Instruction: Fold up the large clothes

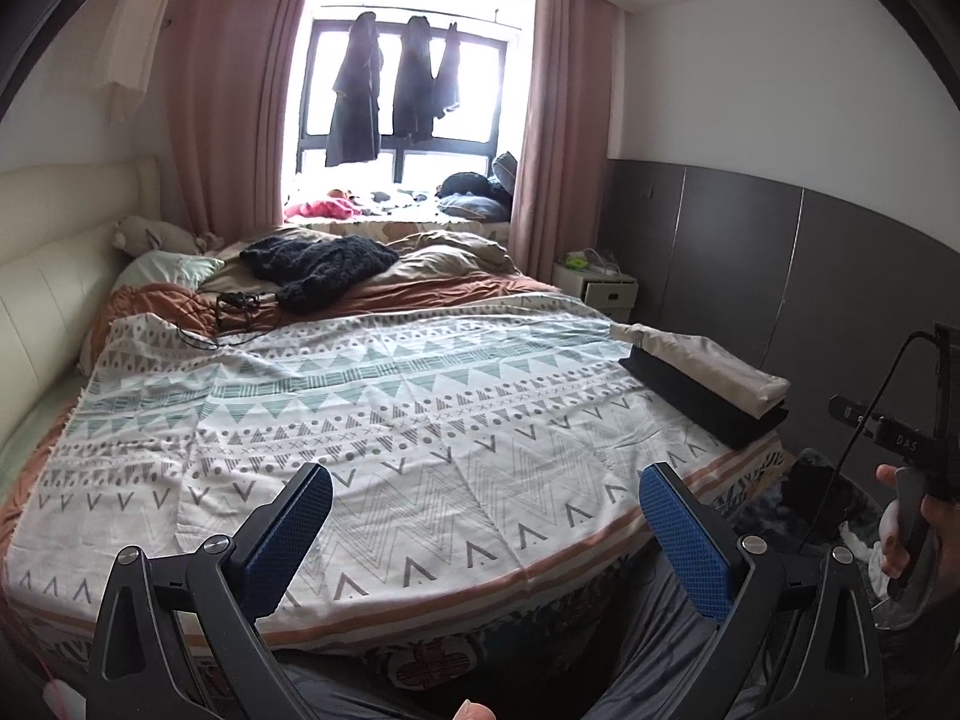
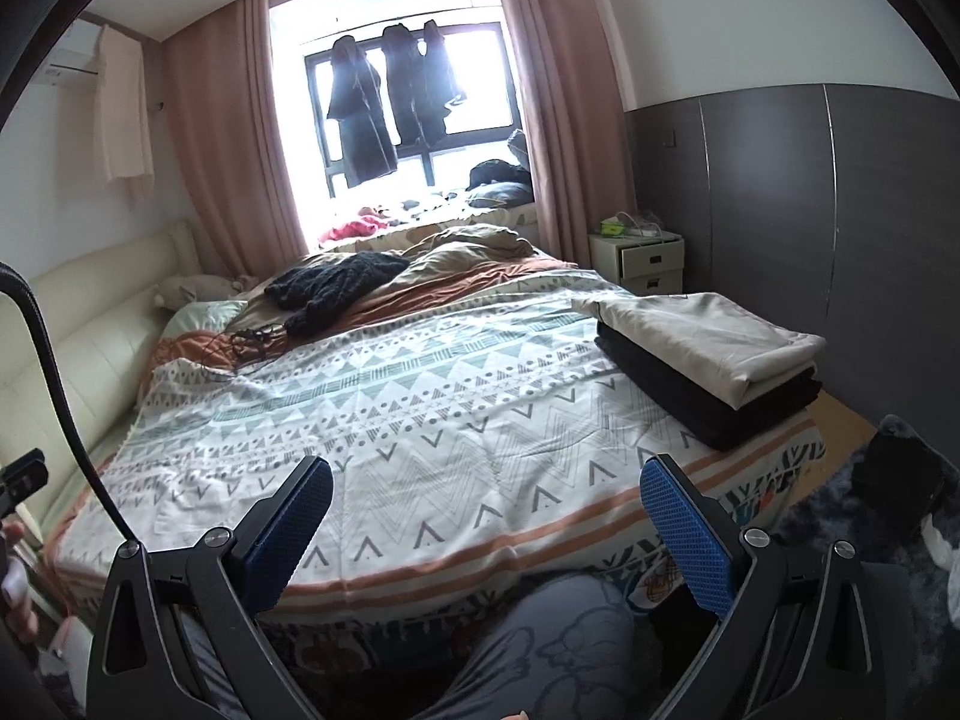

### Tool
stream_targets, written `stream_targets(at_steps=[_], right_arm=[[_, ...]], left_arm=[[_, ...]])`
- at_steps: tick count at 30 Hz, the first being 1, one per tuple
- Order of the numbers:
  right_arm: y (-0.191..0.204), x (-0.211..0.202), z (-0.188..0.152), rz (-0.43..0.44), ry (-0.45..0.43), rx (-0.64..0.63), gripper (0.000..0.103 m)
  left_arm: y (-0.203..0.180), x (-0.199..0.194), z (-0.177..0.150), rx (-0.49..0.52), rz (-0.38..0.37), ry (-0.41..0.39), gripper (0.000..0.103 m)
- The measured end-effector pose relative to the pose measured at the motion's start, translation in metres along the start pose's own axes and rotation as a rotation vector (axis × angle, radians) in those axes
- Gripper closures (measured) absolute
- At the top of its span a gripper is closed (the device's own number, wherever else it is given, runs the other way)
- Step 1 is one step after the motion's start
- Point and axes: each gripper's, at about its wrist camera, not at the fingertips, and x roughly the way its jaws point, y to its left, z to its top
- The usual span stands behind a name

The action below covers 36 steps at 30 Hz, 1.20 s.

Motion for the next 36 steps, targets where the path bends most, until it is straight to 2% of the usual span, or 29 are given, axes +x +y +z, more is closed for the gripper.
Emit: stream_targets(at_steps=[7, 16, 25, 36], right_arm=[[-0.008, 0.006, -0.002, 0.0, 0.011, 0.027, 0.0], [-0.008, 0.008, -0.001, -0.001, 0.008, 0.039, 0.0], [-0.001, 0.009, -0.004, -0.004, 0.008, 0.025, 0.0], [-0.002, 0.009, -0.003, -0.009, 0.008, 0.03, 0.0]], left_arm=[[0.009, -0.003, -0.003, -0.055, -0.002, 0.011, 0.0], [0.006, -0.011, -0.006, -0.035, 0.025, -0.015, 0.001], [0.011, -0.011, -0.008, -0.051, 0.059, -0.007, 0.0], [0.011, -0.014, -0.009, -0.053, 0.051, -0.01, 0.0]])
